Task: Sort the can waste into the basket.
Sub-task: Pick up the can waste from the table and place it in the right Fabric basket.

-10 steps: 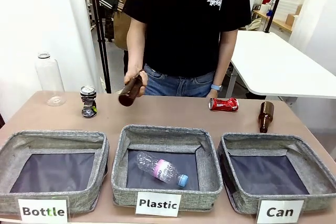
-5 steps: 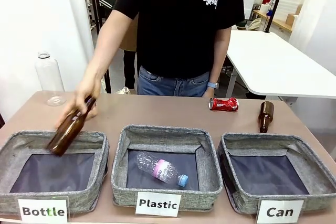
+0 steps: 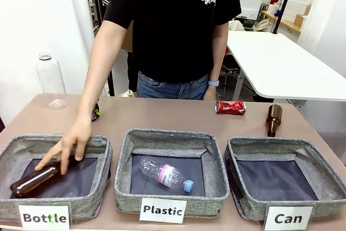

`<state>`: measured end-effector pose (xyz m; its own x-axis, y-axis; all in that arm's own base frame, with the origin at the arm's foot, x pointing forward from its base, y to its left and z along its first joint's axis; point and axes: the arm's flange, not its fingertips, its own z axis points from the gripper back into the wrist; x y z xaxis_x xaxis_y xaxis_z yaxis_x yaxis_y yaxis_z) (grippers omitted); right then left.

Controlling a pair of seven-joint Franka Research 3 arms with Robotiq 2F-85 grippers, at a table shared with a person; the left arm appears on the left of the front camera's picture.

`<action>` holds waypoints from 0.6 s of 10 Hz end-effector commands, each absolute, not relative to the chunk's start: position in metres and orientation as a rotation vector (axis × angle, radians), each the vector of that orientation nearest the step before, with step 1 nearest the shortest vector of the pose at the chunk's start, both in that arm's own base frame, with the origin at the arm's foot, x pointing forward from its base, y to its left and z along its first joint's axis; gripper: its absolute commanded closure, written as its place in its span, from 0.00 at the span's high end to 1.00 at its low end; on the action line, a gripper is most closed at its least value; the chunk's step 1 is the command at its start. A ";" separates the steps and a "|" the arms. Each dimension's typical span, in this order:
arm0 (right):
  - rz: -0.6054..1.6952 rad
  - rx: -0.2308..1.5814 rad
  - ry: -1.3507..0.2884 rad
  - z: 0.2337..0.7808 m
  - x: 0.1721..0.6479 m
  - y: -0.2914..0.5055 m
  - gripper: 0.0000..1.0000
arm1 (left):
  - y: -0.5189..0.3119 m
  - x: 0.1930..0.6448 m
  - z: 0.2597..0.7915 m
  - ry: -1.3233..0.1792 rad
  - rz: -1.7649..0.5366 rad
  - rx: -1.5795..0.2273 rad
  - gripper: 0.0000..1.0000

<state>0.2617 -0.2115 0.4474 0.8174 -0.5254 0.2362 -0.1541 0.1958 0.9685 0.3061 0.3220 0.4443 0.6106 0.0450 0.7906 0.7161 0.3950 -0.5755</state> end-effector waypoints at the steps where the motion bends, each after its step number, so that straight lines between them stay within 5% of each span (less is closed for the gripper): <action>1: -0.267 1.381 -0.636 0.448 0.264 -0.213 1.00 | 0.338 0.299 0.428 -0.874 -0.423 -1.107 1.00; 6: -0.267 1.381 -0.636 0.448 0.264 -0.213 1.00 | 0.349 0.310 0.420 -0.876 -0.407 -1.156 1.00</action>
